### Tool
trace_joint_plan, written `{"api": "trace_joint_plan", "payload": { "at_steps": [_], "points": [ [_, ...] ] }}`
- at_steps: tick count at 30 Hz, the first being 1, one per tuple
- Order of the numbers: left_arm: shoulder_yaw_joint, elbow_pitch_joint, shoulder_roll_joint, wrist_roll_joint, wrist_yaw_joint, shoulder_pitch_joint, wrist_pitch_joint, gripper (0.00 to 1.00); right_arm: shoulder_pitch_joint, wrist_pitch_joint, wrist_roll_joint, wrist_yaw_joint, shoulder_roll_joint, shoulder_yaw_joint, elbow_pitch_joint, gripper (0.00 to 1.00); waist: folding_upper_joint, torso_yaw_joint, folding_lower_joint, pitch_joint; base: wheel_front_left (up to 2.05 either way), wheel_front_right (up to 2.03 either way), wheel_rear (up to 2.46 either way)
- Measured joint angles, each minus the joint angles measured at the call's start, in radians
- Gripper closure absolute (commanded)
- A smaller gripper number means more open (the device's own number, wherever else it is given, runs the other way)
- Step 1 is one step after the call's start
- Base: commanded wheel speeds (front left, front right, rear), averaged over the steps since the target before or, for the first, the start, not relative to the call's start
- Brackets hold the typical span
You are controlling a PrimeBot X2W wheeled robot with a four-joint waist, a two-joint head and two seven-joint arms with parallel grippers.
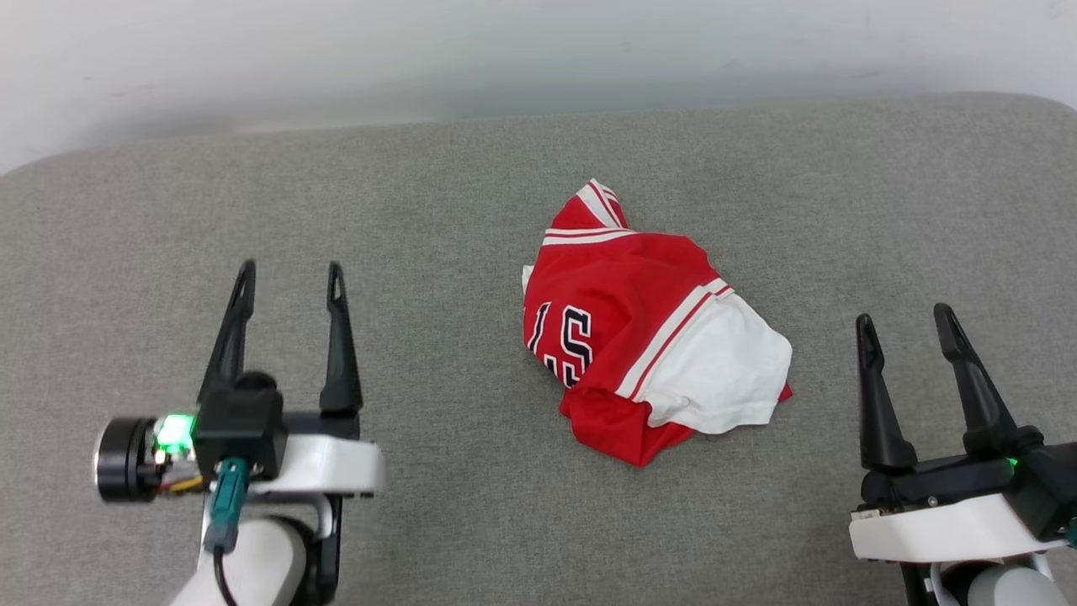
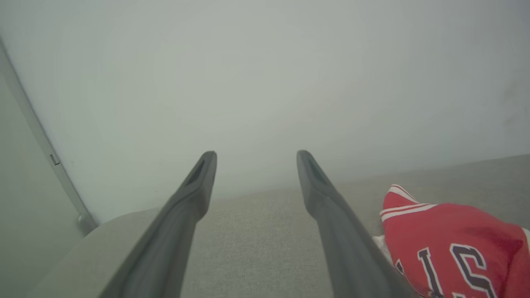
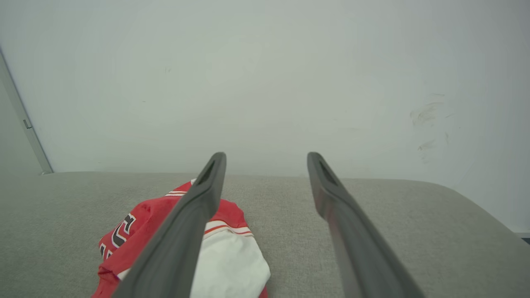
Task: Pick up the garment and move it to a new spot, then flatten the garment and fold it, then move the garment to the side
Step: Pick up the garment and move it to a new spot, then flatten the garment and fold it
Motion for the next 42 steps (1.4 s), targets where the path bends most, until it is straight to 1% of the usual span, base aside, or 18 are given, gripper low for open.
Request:
{"api": "trace_joint_plan", "payload": {
  "at_steps": [2, 7, 14, 20, 25, 32, 42],
  "points": [
    [0.052, -0.014, -0.031, 0.025, -0.008, 0.061, 0.0, 0.0, 0.004, 0.0, 0.0, 0.0, 0.0, 0.0, 0.004, 0.0, 0.0, 0.002, 0.0, -0.006, 0.0, 0.0, 0.0],
    [0.147, -0.019, -0.101, 0.081, -0.058, 0.191, 0.0, 0.0, 0.024, 0.0, 0.004, 0.0, 0.0, -0.002, 0.016, 0.0, 0.0, 0.003, 0.0, -0.029, 0.0, 0.0, 0.0],
    [0.243, -0.012, -0.192, 0.151, -0.15, 0.284, 0.0, 0.0, 0.051, 0.0, 0.029, 0.0, 0.0, -0.012, 0.042, 0.0, 0.0, 0.003, 0.0, -0.057, 0.0, 0.0, 0.0],
    [0.3, -0.006, -0.251, 0.19, -0.227, 0.342, 0.0, 0.0, 0.083, 0.0, 0.048, 0.0, 0.0, -0.02, 0.063, 0.0, 0.0, 0.002, 0.0, -0.081, 0.0, 0.0, 0.0],
    [0.337, 0.003, -0.289, 0.214, -0.283, 0.379, 0.0, 0.0, 0.107, 0.0, 0.057, 0.0, 0.0, -0.024, 0.077, 0.0, 0.0, 0.002, 0.0, -0.102, 0.0, 0.0, 0.0],
    [0.381, 0.011, -0.328, 0.241, -0.341, 0.412, 0.0, 0.0, 0.127, 0.0, 0.065, 0.0, 0.0, -0.02, 0.086, 0.0, 0.0, 0.003, 0.0, -0.119, 0.0, 0.0, 0.0],
    [0.421, 0.018, -0.361, 0.269, -0.388, 0.426, 0.0, 0.0, 0.138, 0.0, 0.073, 0.0, 0.0, -0.013, 0.093, 0.0, 0.0, 0.003, 0.0, -0.128, 0.0, 0.0, 0.0]
  ]
}}
